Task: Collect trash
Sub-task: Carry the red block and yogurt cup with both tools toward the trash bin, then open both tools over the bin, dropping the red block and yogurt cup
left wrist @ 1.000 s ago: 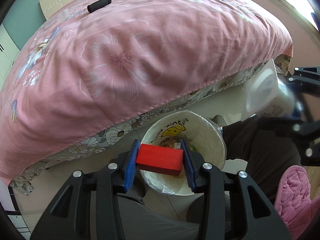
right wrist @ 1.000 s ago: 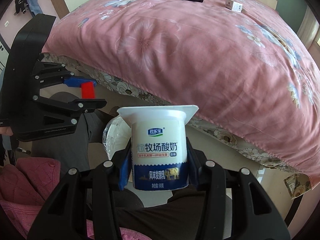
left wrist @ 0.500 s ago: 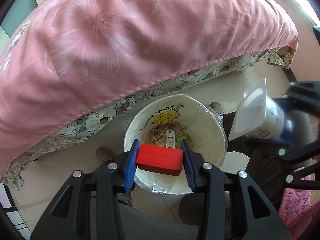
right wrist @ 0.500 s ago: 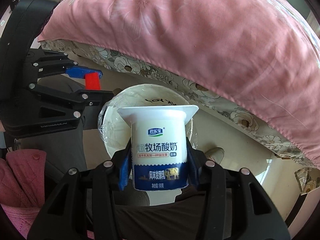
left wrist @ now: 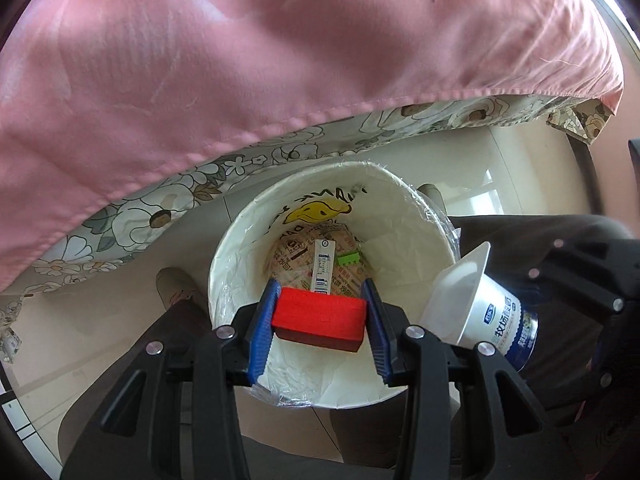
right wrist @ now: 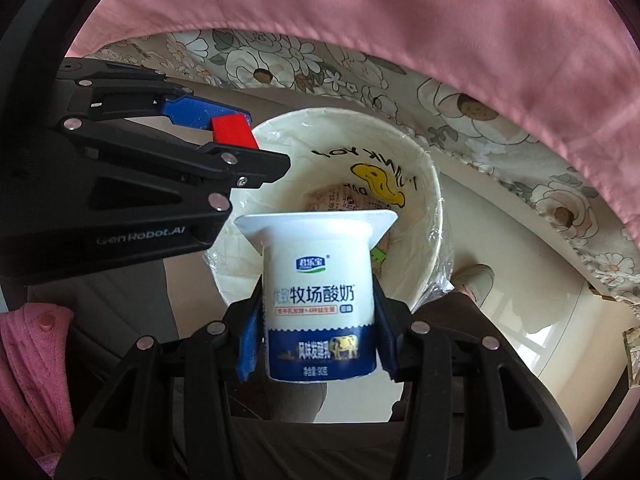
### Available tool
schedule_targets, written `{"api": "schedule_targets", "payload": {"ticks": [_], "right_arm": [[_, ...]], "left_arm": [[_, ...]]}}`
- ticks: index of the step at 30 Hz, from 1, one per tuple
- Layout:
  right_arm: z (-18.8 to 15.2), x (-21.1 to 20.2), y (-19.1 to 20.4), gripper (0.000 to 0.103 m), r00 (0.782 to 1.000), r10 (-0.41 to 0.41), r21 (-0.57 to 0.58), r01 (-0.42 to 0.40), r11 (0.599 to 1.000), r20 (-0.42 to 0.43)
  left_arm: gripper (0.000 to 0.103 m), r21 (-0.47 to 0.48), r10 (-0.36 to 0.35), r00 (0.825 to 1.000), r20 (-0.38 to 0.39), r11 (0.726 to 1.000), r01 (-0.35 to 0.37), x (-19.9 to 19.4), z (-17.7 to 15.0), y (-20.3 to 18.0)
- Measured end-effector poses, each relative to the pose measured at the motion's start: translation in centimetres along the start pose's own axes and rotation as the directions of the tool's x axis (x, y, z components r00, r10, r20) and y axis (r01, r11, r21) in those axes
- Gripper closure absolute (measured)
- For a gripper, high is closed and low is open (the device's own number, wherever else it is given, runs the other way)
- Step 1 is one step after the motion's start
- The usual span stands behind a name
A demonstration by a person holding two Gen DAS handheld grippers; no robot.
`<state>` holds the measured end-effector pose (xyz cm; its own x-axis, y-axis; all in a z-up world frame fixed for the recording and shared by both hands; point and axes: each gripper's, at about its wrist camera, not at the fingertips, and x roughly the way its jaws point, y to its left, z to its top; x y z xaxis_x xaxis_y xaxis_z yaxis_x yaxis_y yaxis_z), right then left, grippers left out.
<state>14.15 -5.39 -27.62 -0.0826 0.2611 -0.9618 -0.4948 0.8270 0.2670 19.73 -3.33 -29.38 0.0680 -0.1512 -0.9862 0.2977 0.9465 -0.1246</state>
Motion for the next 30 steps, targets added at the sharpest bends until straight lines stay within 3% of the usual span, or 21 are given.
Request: {"api": "schedule_targets", "payload": {"ticks": [12,18,30], "right_arm": [[0.9,7.0,-3.1,0.055,0.982,0.120,0.200,-0.090,0.976,-0.145],[1.5,9.3,-4.2,0.055,0.977,0.124,0.261,-0.076,0.962,-0.172],[2.1,12.5,-3.6,0.055,0.975,0.074,0.266,-0.016,0.964,-0.210]], "left_arm": [[0.059,-0.088,-0.060,0.988,-0.140,0.995,0.048,7.3,1.2,1.8],[0.059,-0.133,-0.079,0.981,-0.178,0.990,0.056,10.2,1.3,2.8],[0.059,-0.165,-0.074,0.973,-0.219,0.986,0.038,14.1,1.1,4.0]]}}
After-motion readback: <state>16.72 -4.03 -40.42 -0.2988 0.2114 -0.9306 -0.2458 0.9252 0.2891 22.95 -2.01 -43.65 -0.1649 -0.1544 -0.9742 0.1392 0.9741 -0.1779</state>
